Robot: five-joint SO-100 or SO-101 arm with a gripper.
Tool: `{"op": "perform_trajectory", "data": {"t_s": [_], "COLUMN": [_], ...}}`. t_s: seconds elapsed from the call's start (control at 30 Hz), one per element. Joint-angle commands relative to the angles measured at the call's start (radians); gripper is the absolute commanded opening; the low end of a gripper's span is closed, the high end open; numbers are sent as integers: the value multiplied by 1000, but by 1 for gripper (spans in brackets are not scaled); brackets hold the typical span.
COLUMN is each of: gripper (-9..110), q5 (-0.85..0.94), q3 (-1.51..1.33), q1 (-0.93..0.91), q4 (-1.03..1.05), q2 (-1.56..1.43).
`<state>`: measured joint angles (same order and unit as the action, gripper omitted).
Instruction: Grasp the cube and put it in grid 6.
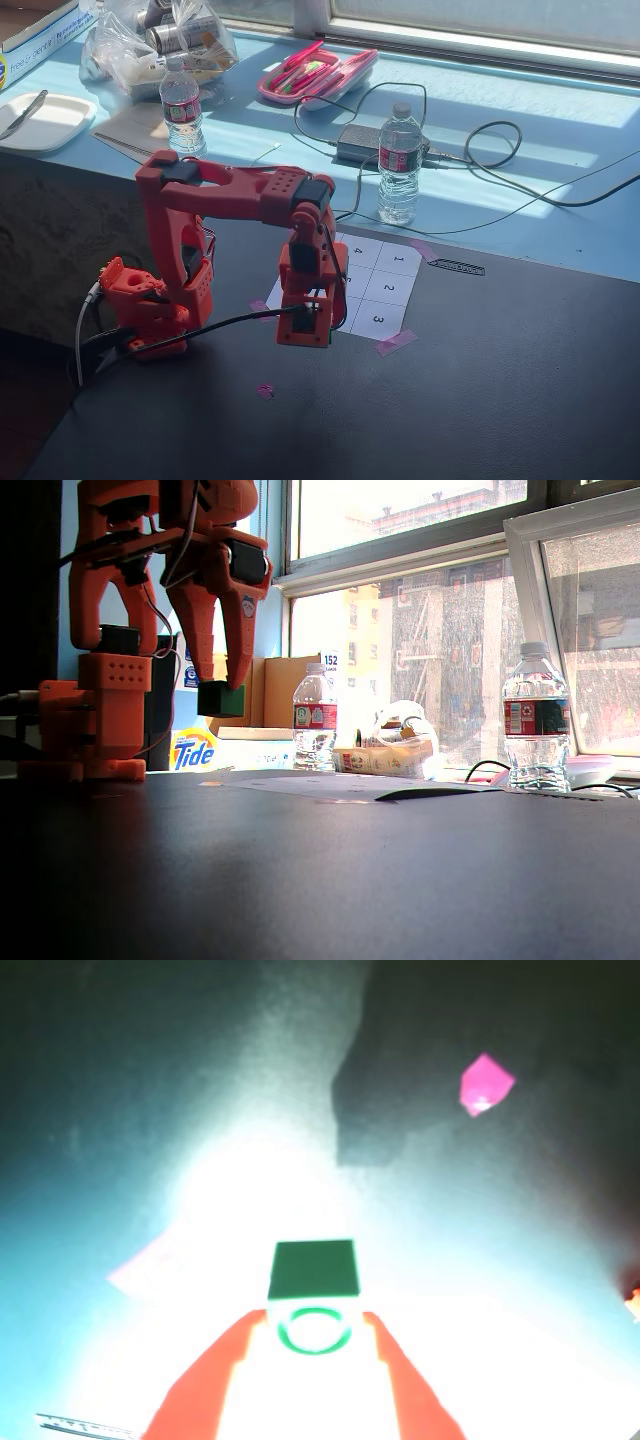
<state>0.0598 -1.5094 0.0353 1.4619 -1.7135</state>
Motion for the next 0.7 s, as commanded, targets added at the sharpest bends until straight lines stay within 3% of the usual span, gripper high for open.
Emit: {"op": "perform_trajectory", "data": {"t_s": [0.0, 0.67], "gripper": [0, 0], "q5": [-28, -143], "q3": [60, 97], "q1": [94, 439], "q4": [-8, -152], "q2": [32, 334]}}
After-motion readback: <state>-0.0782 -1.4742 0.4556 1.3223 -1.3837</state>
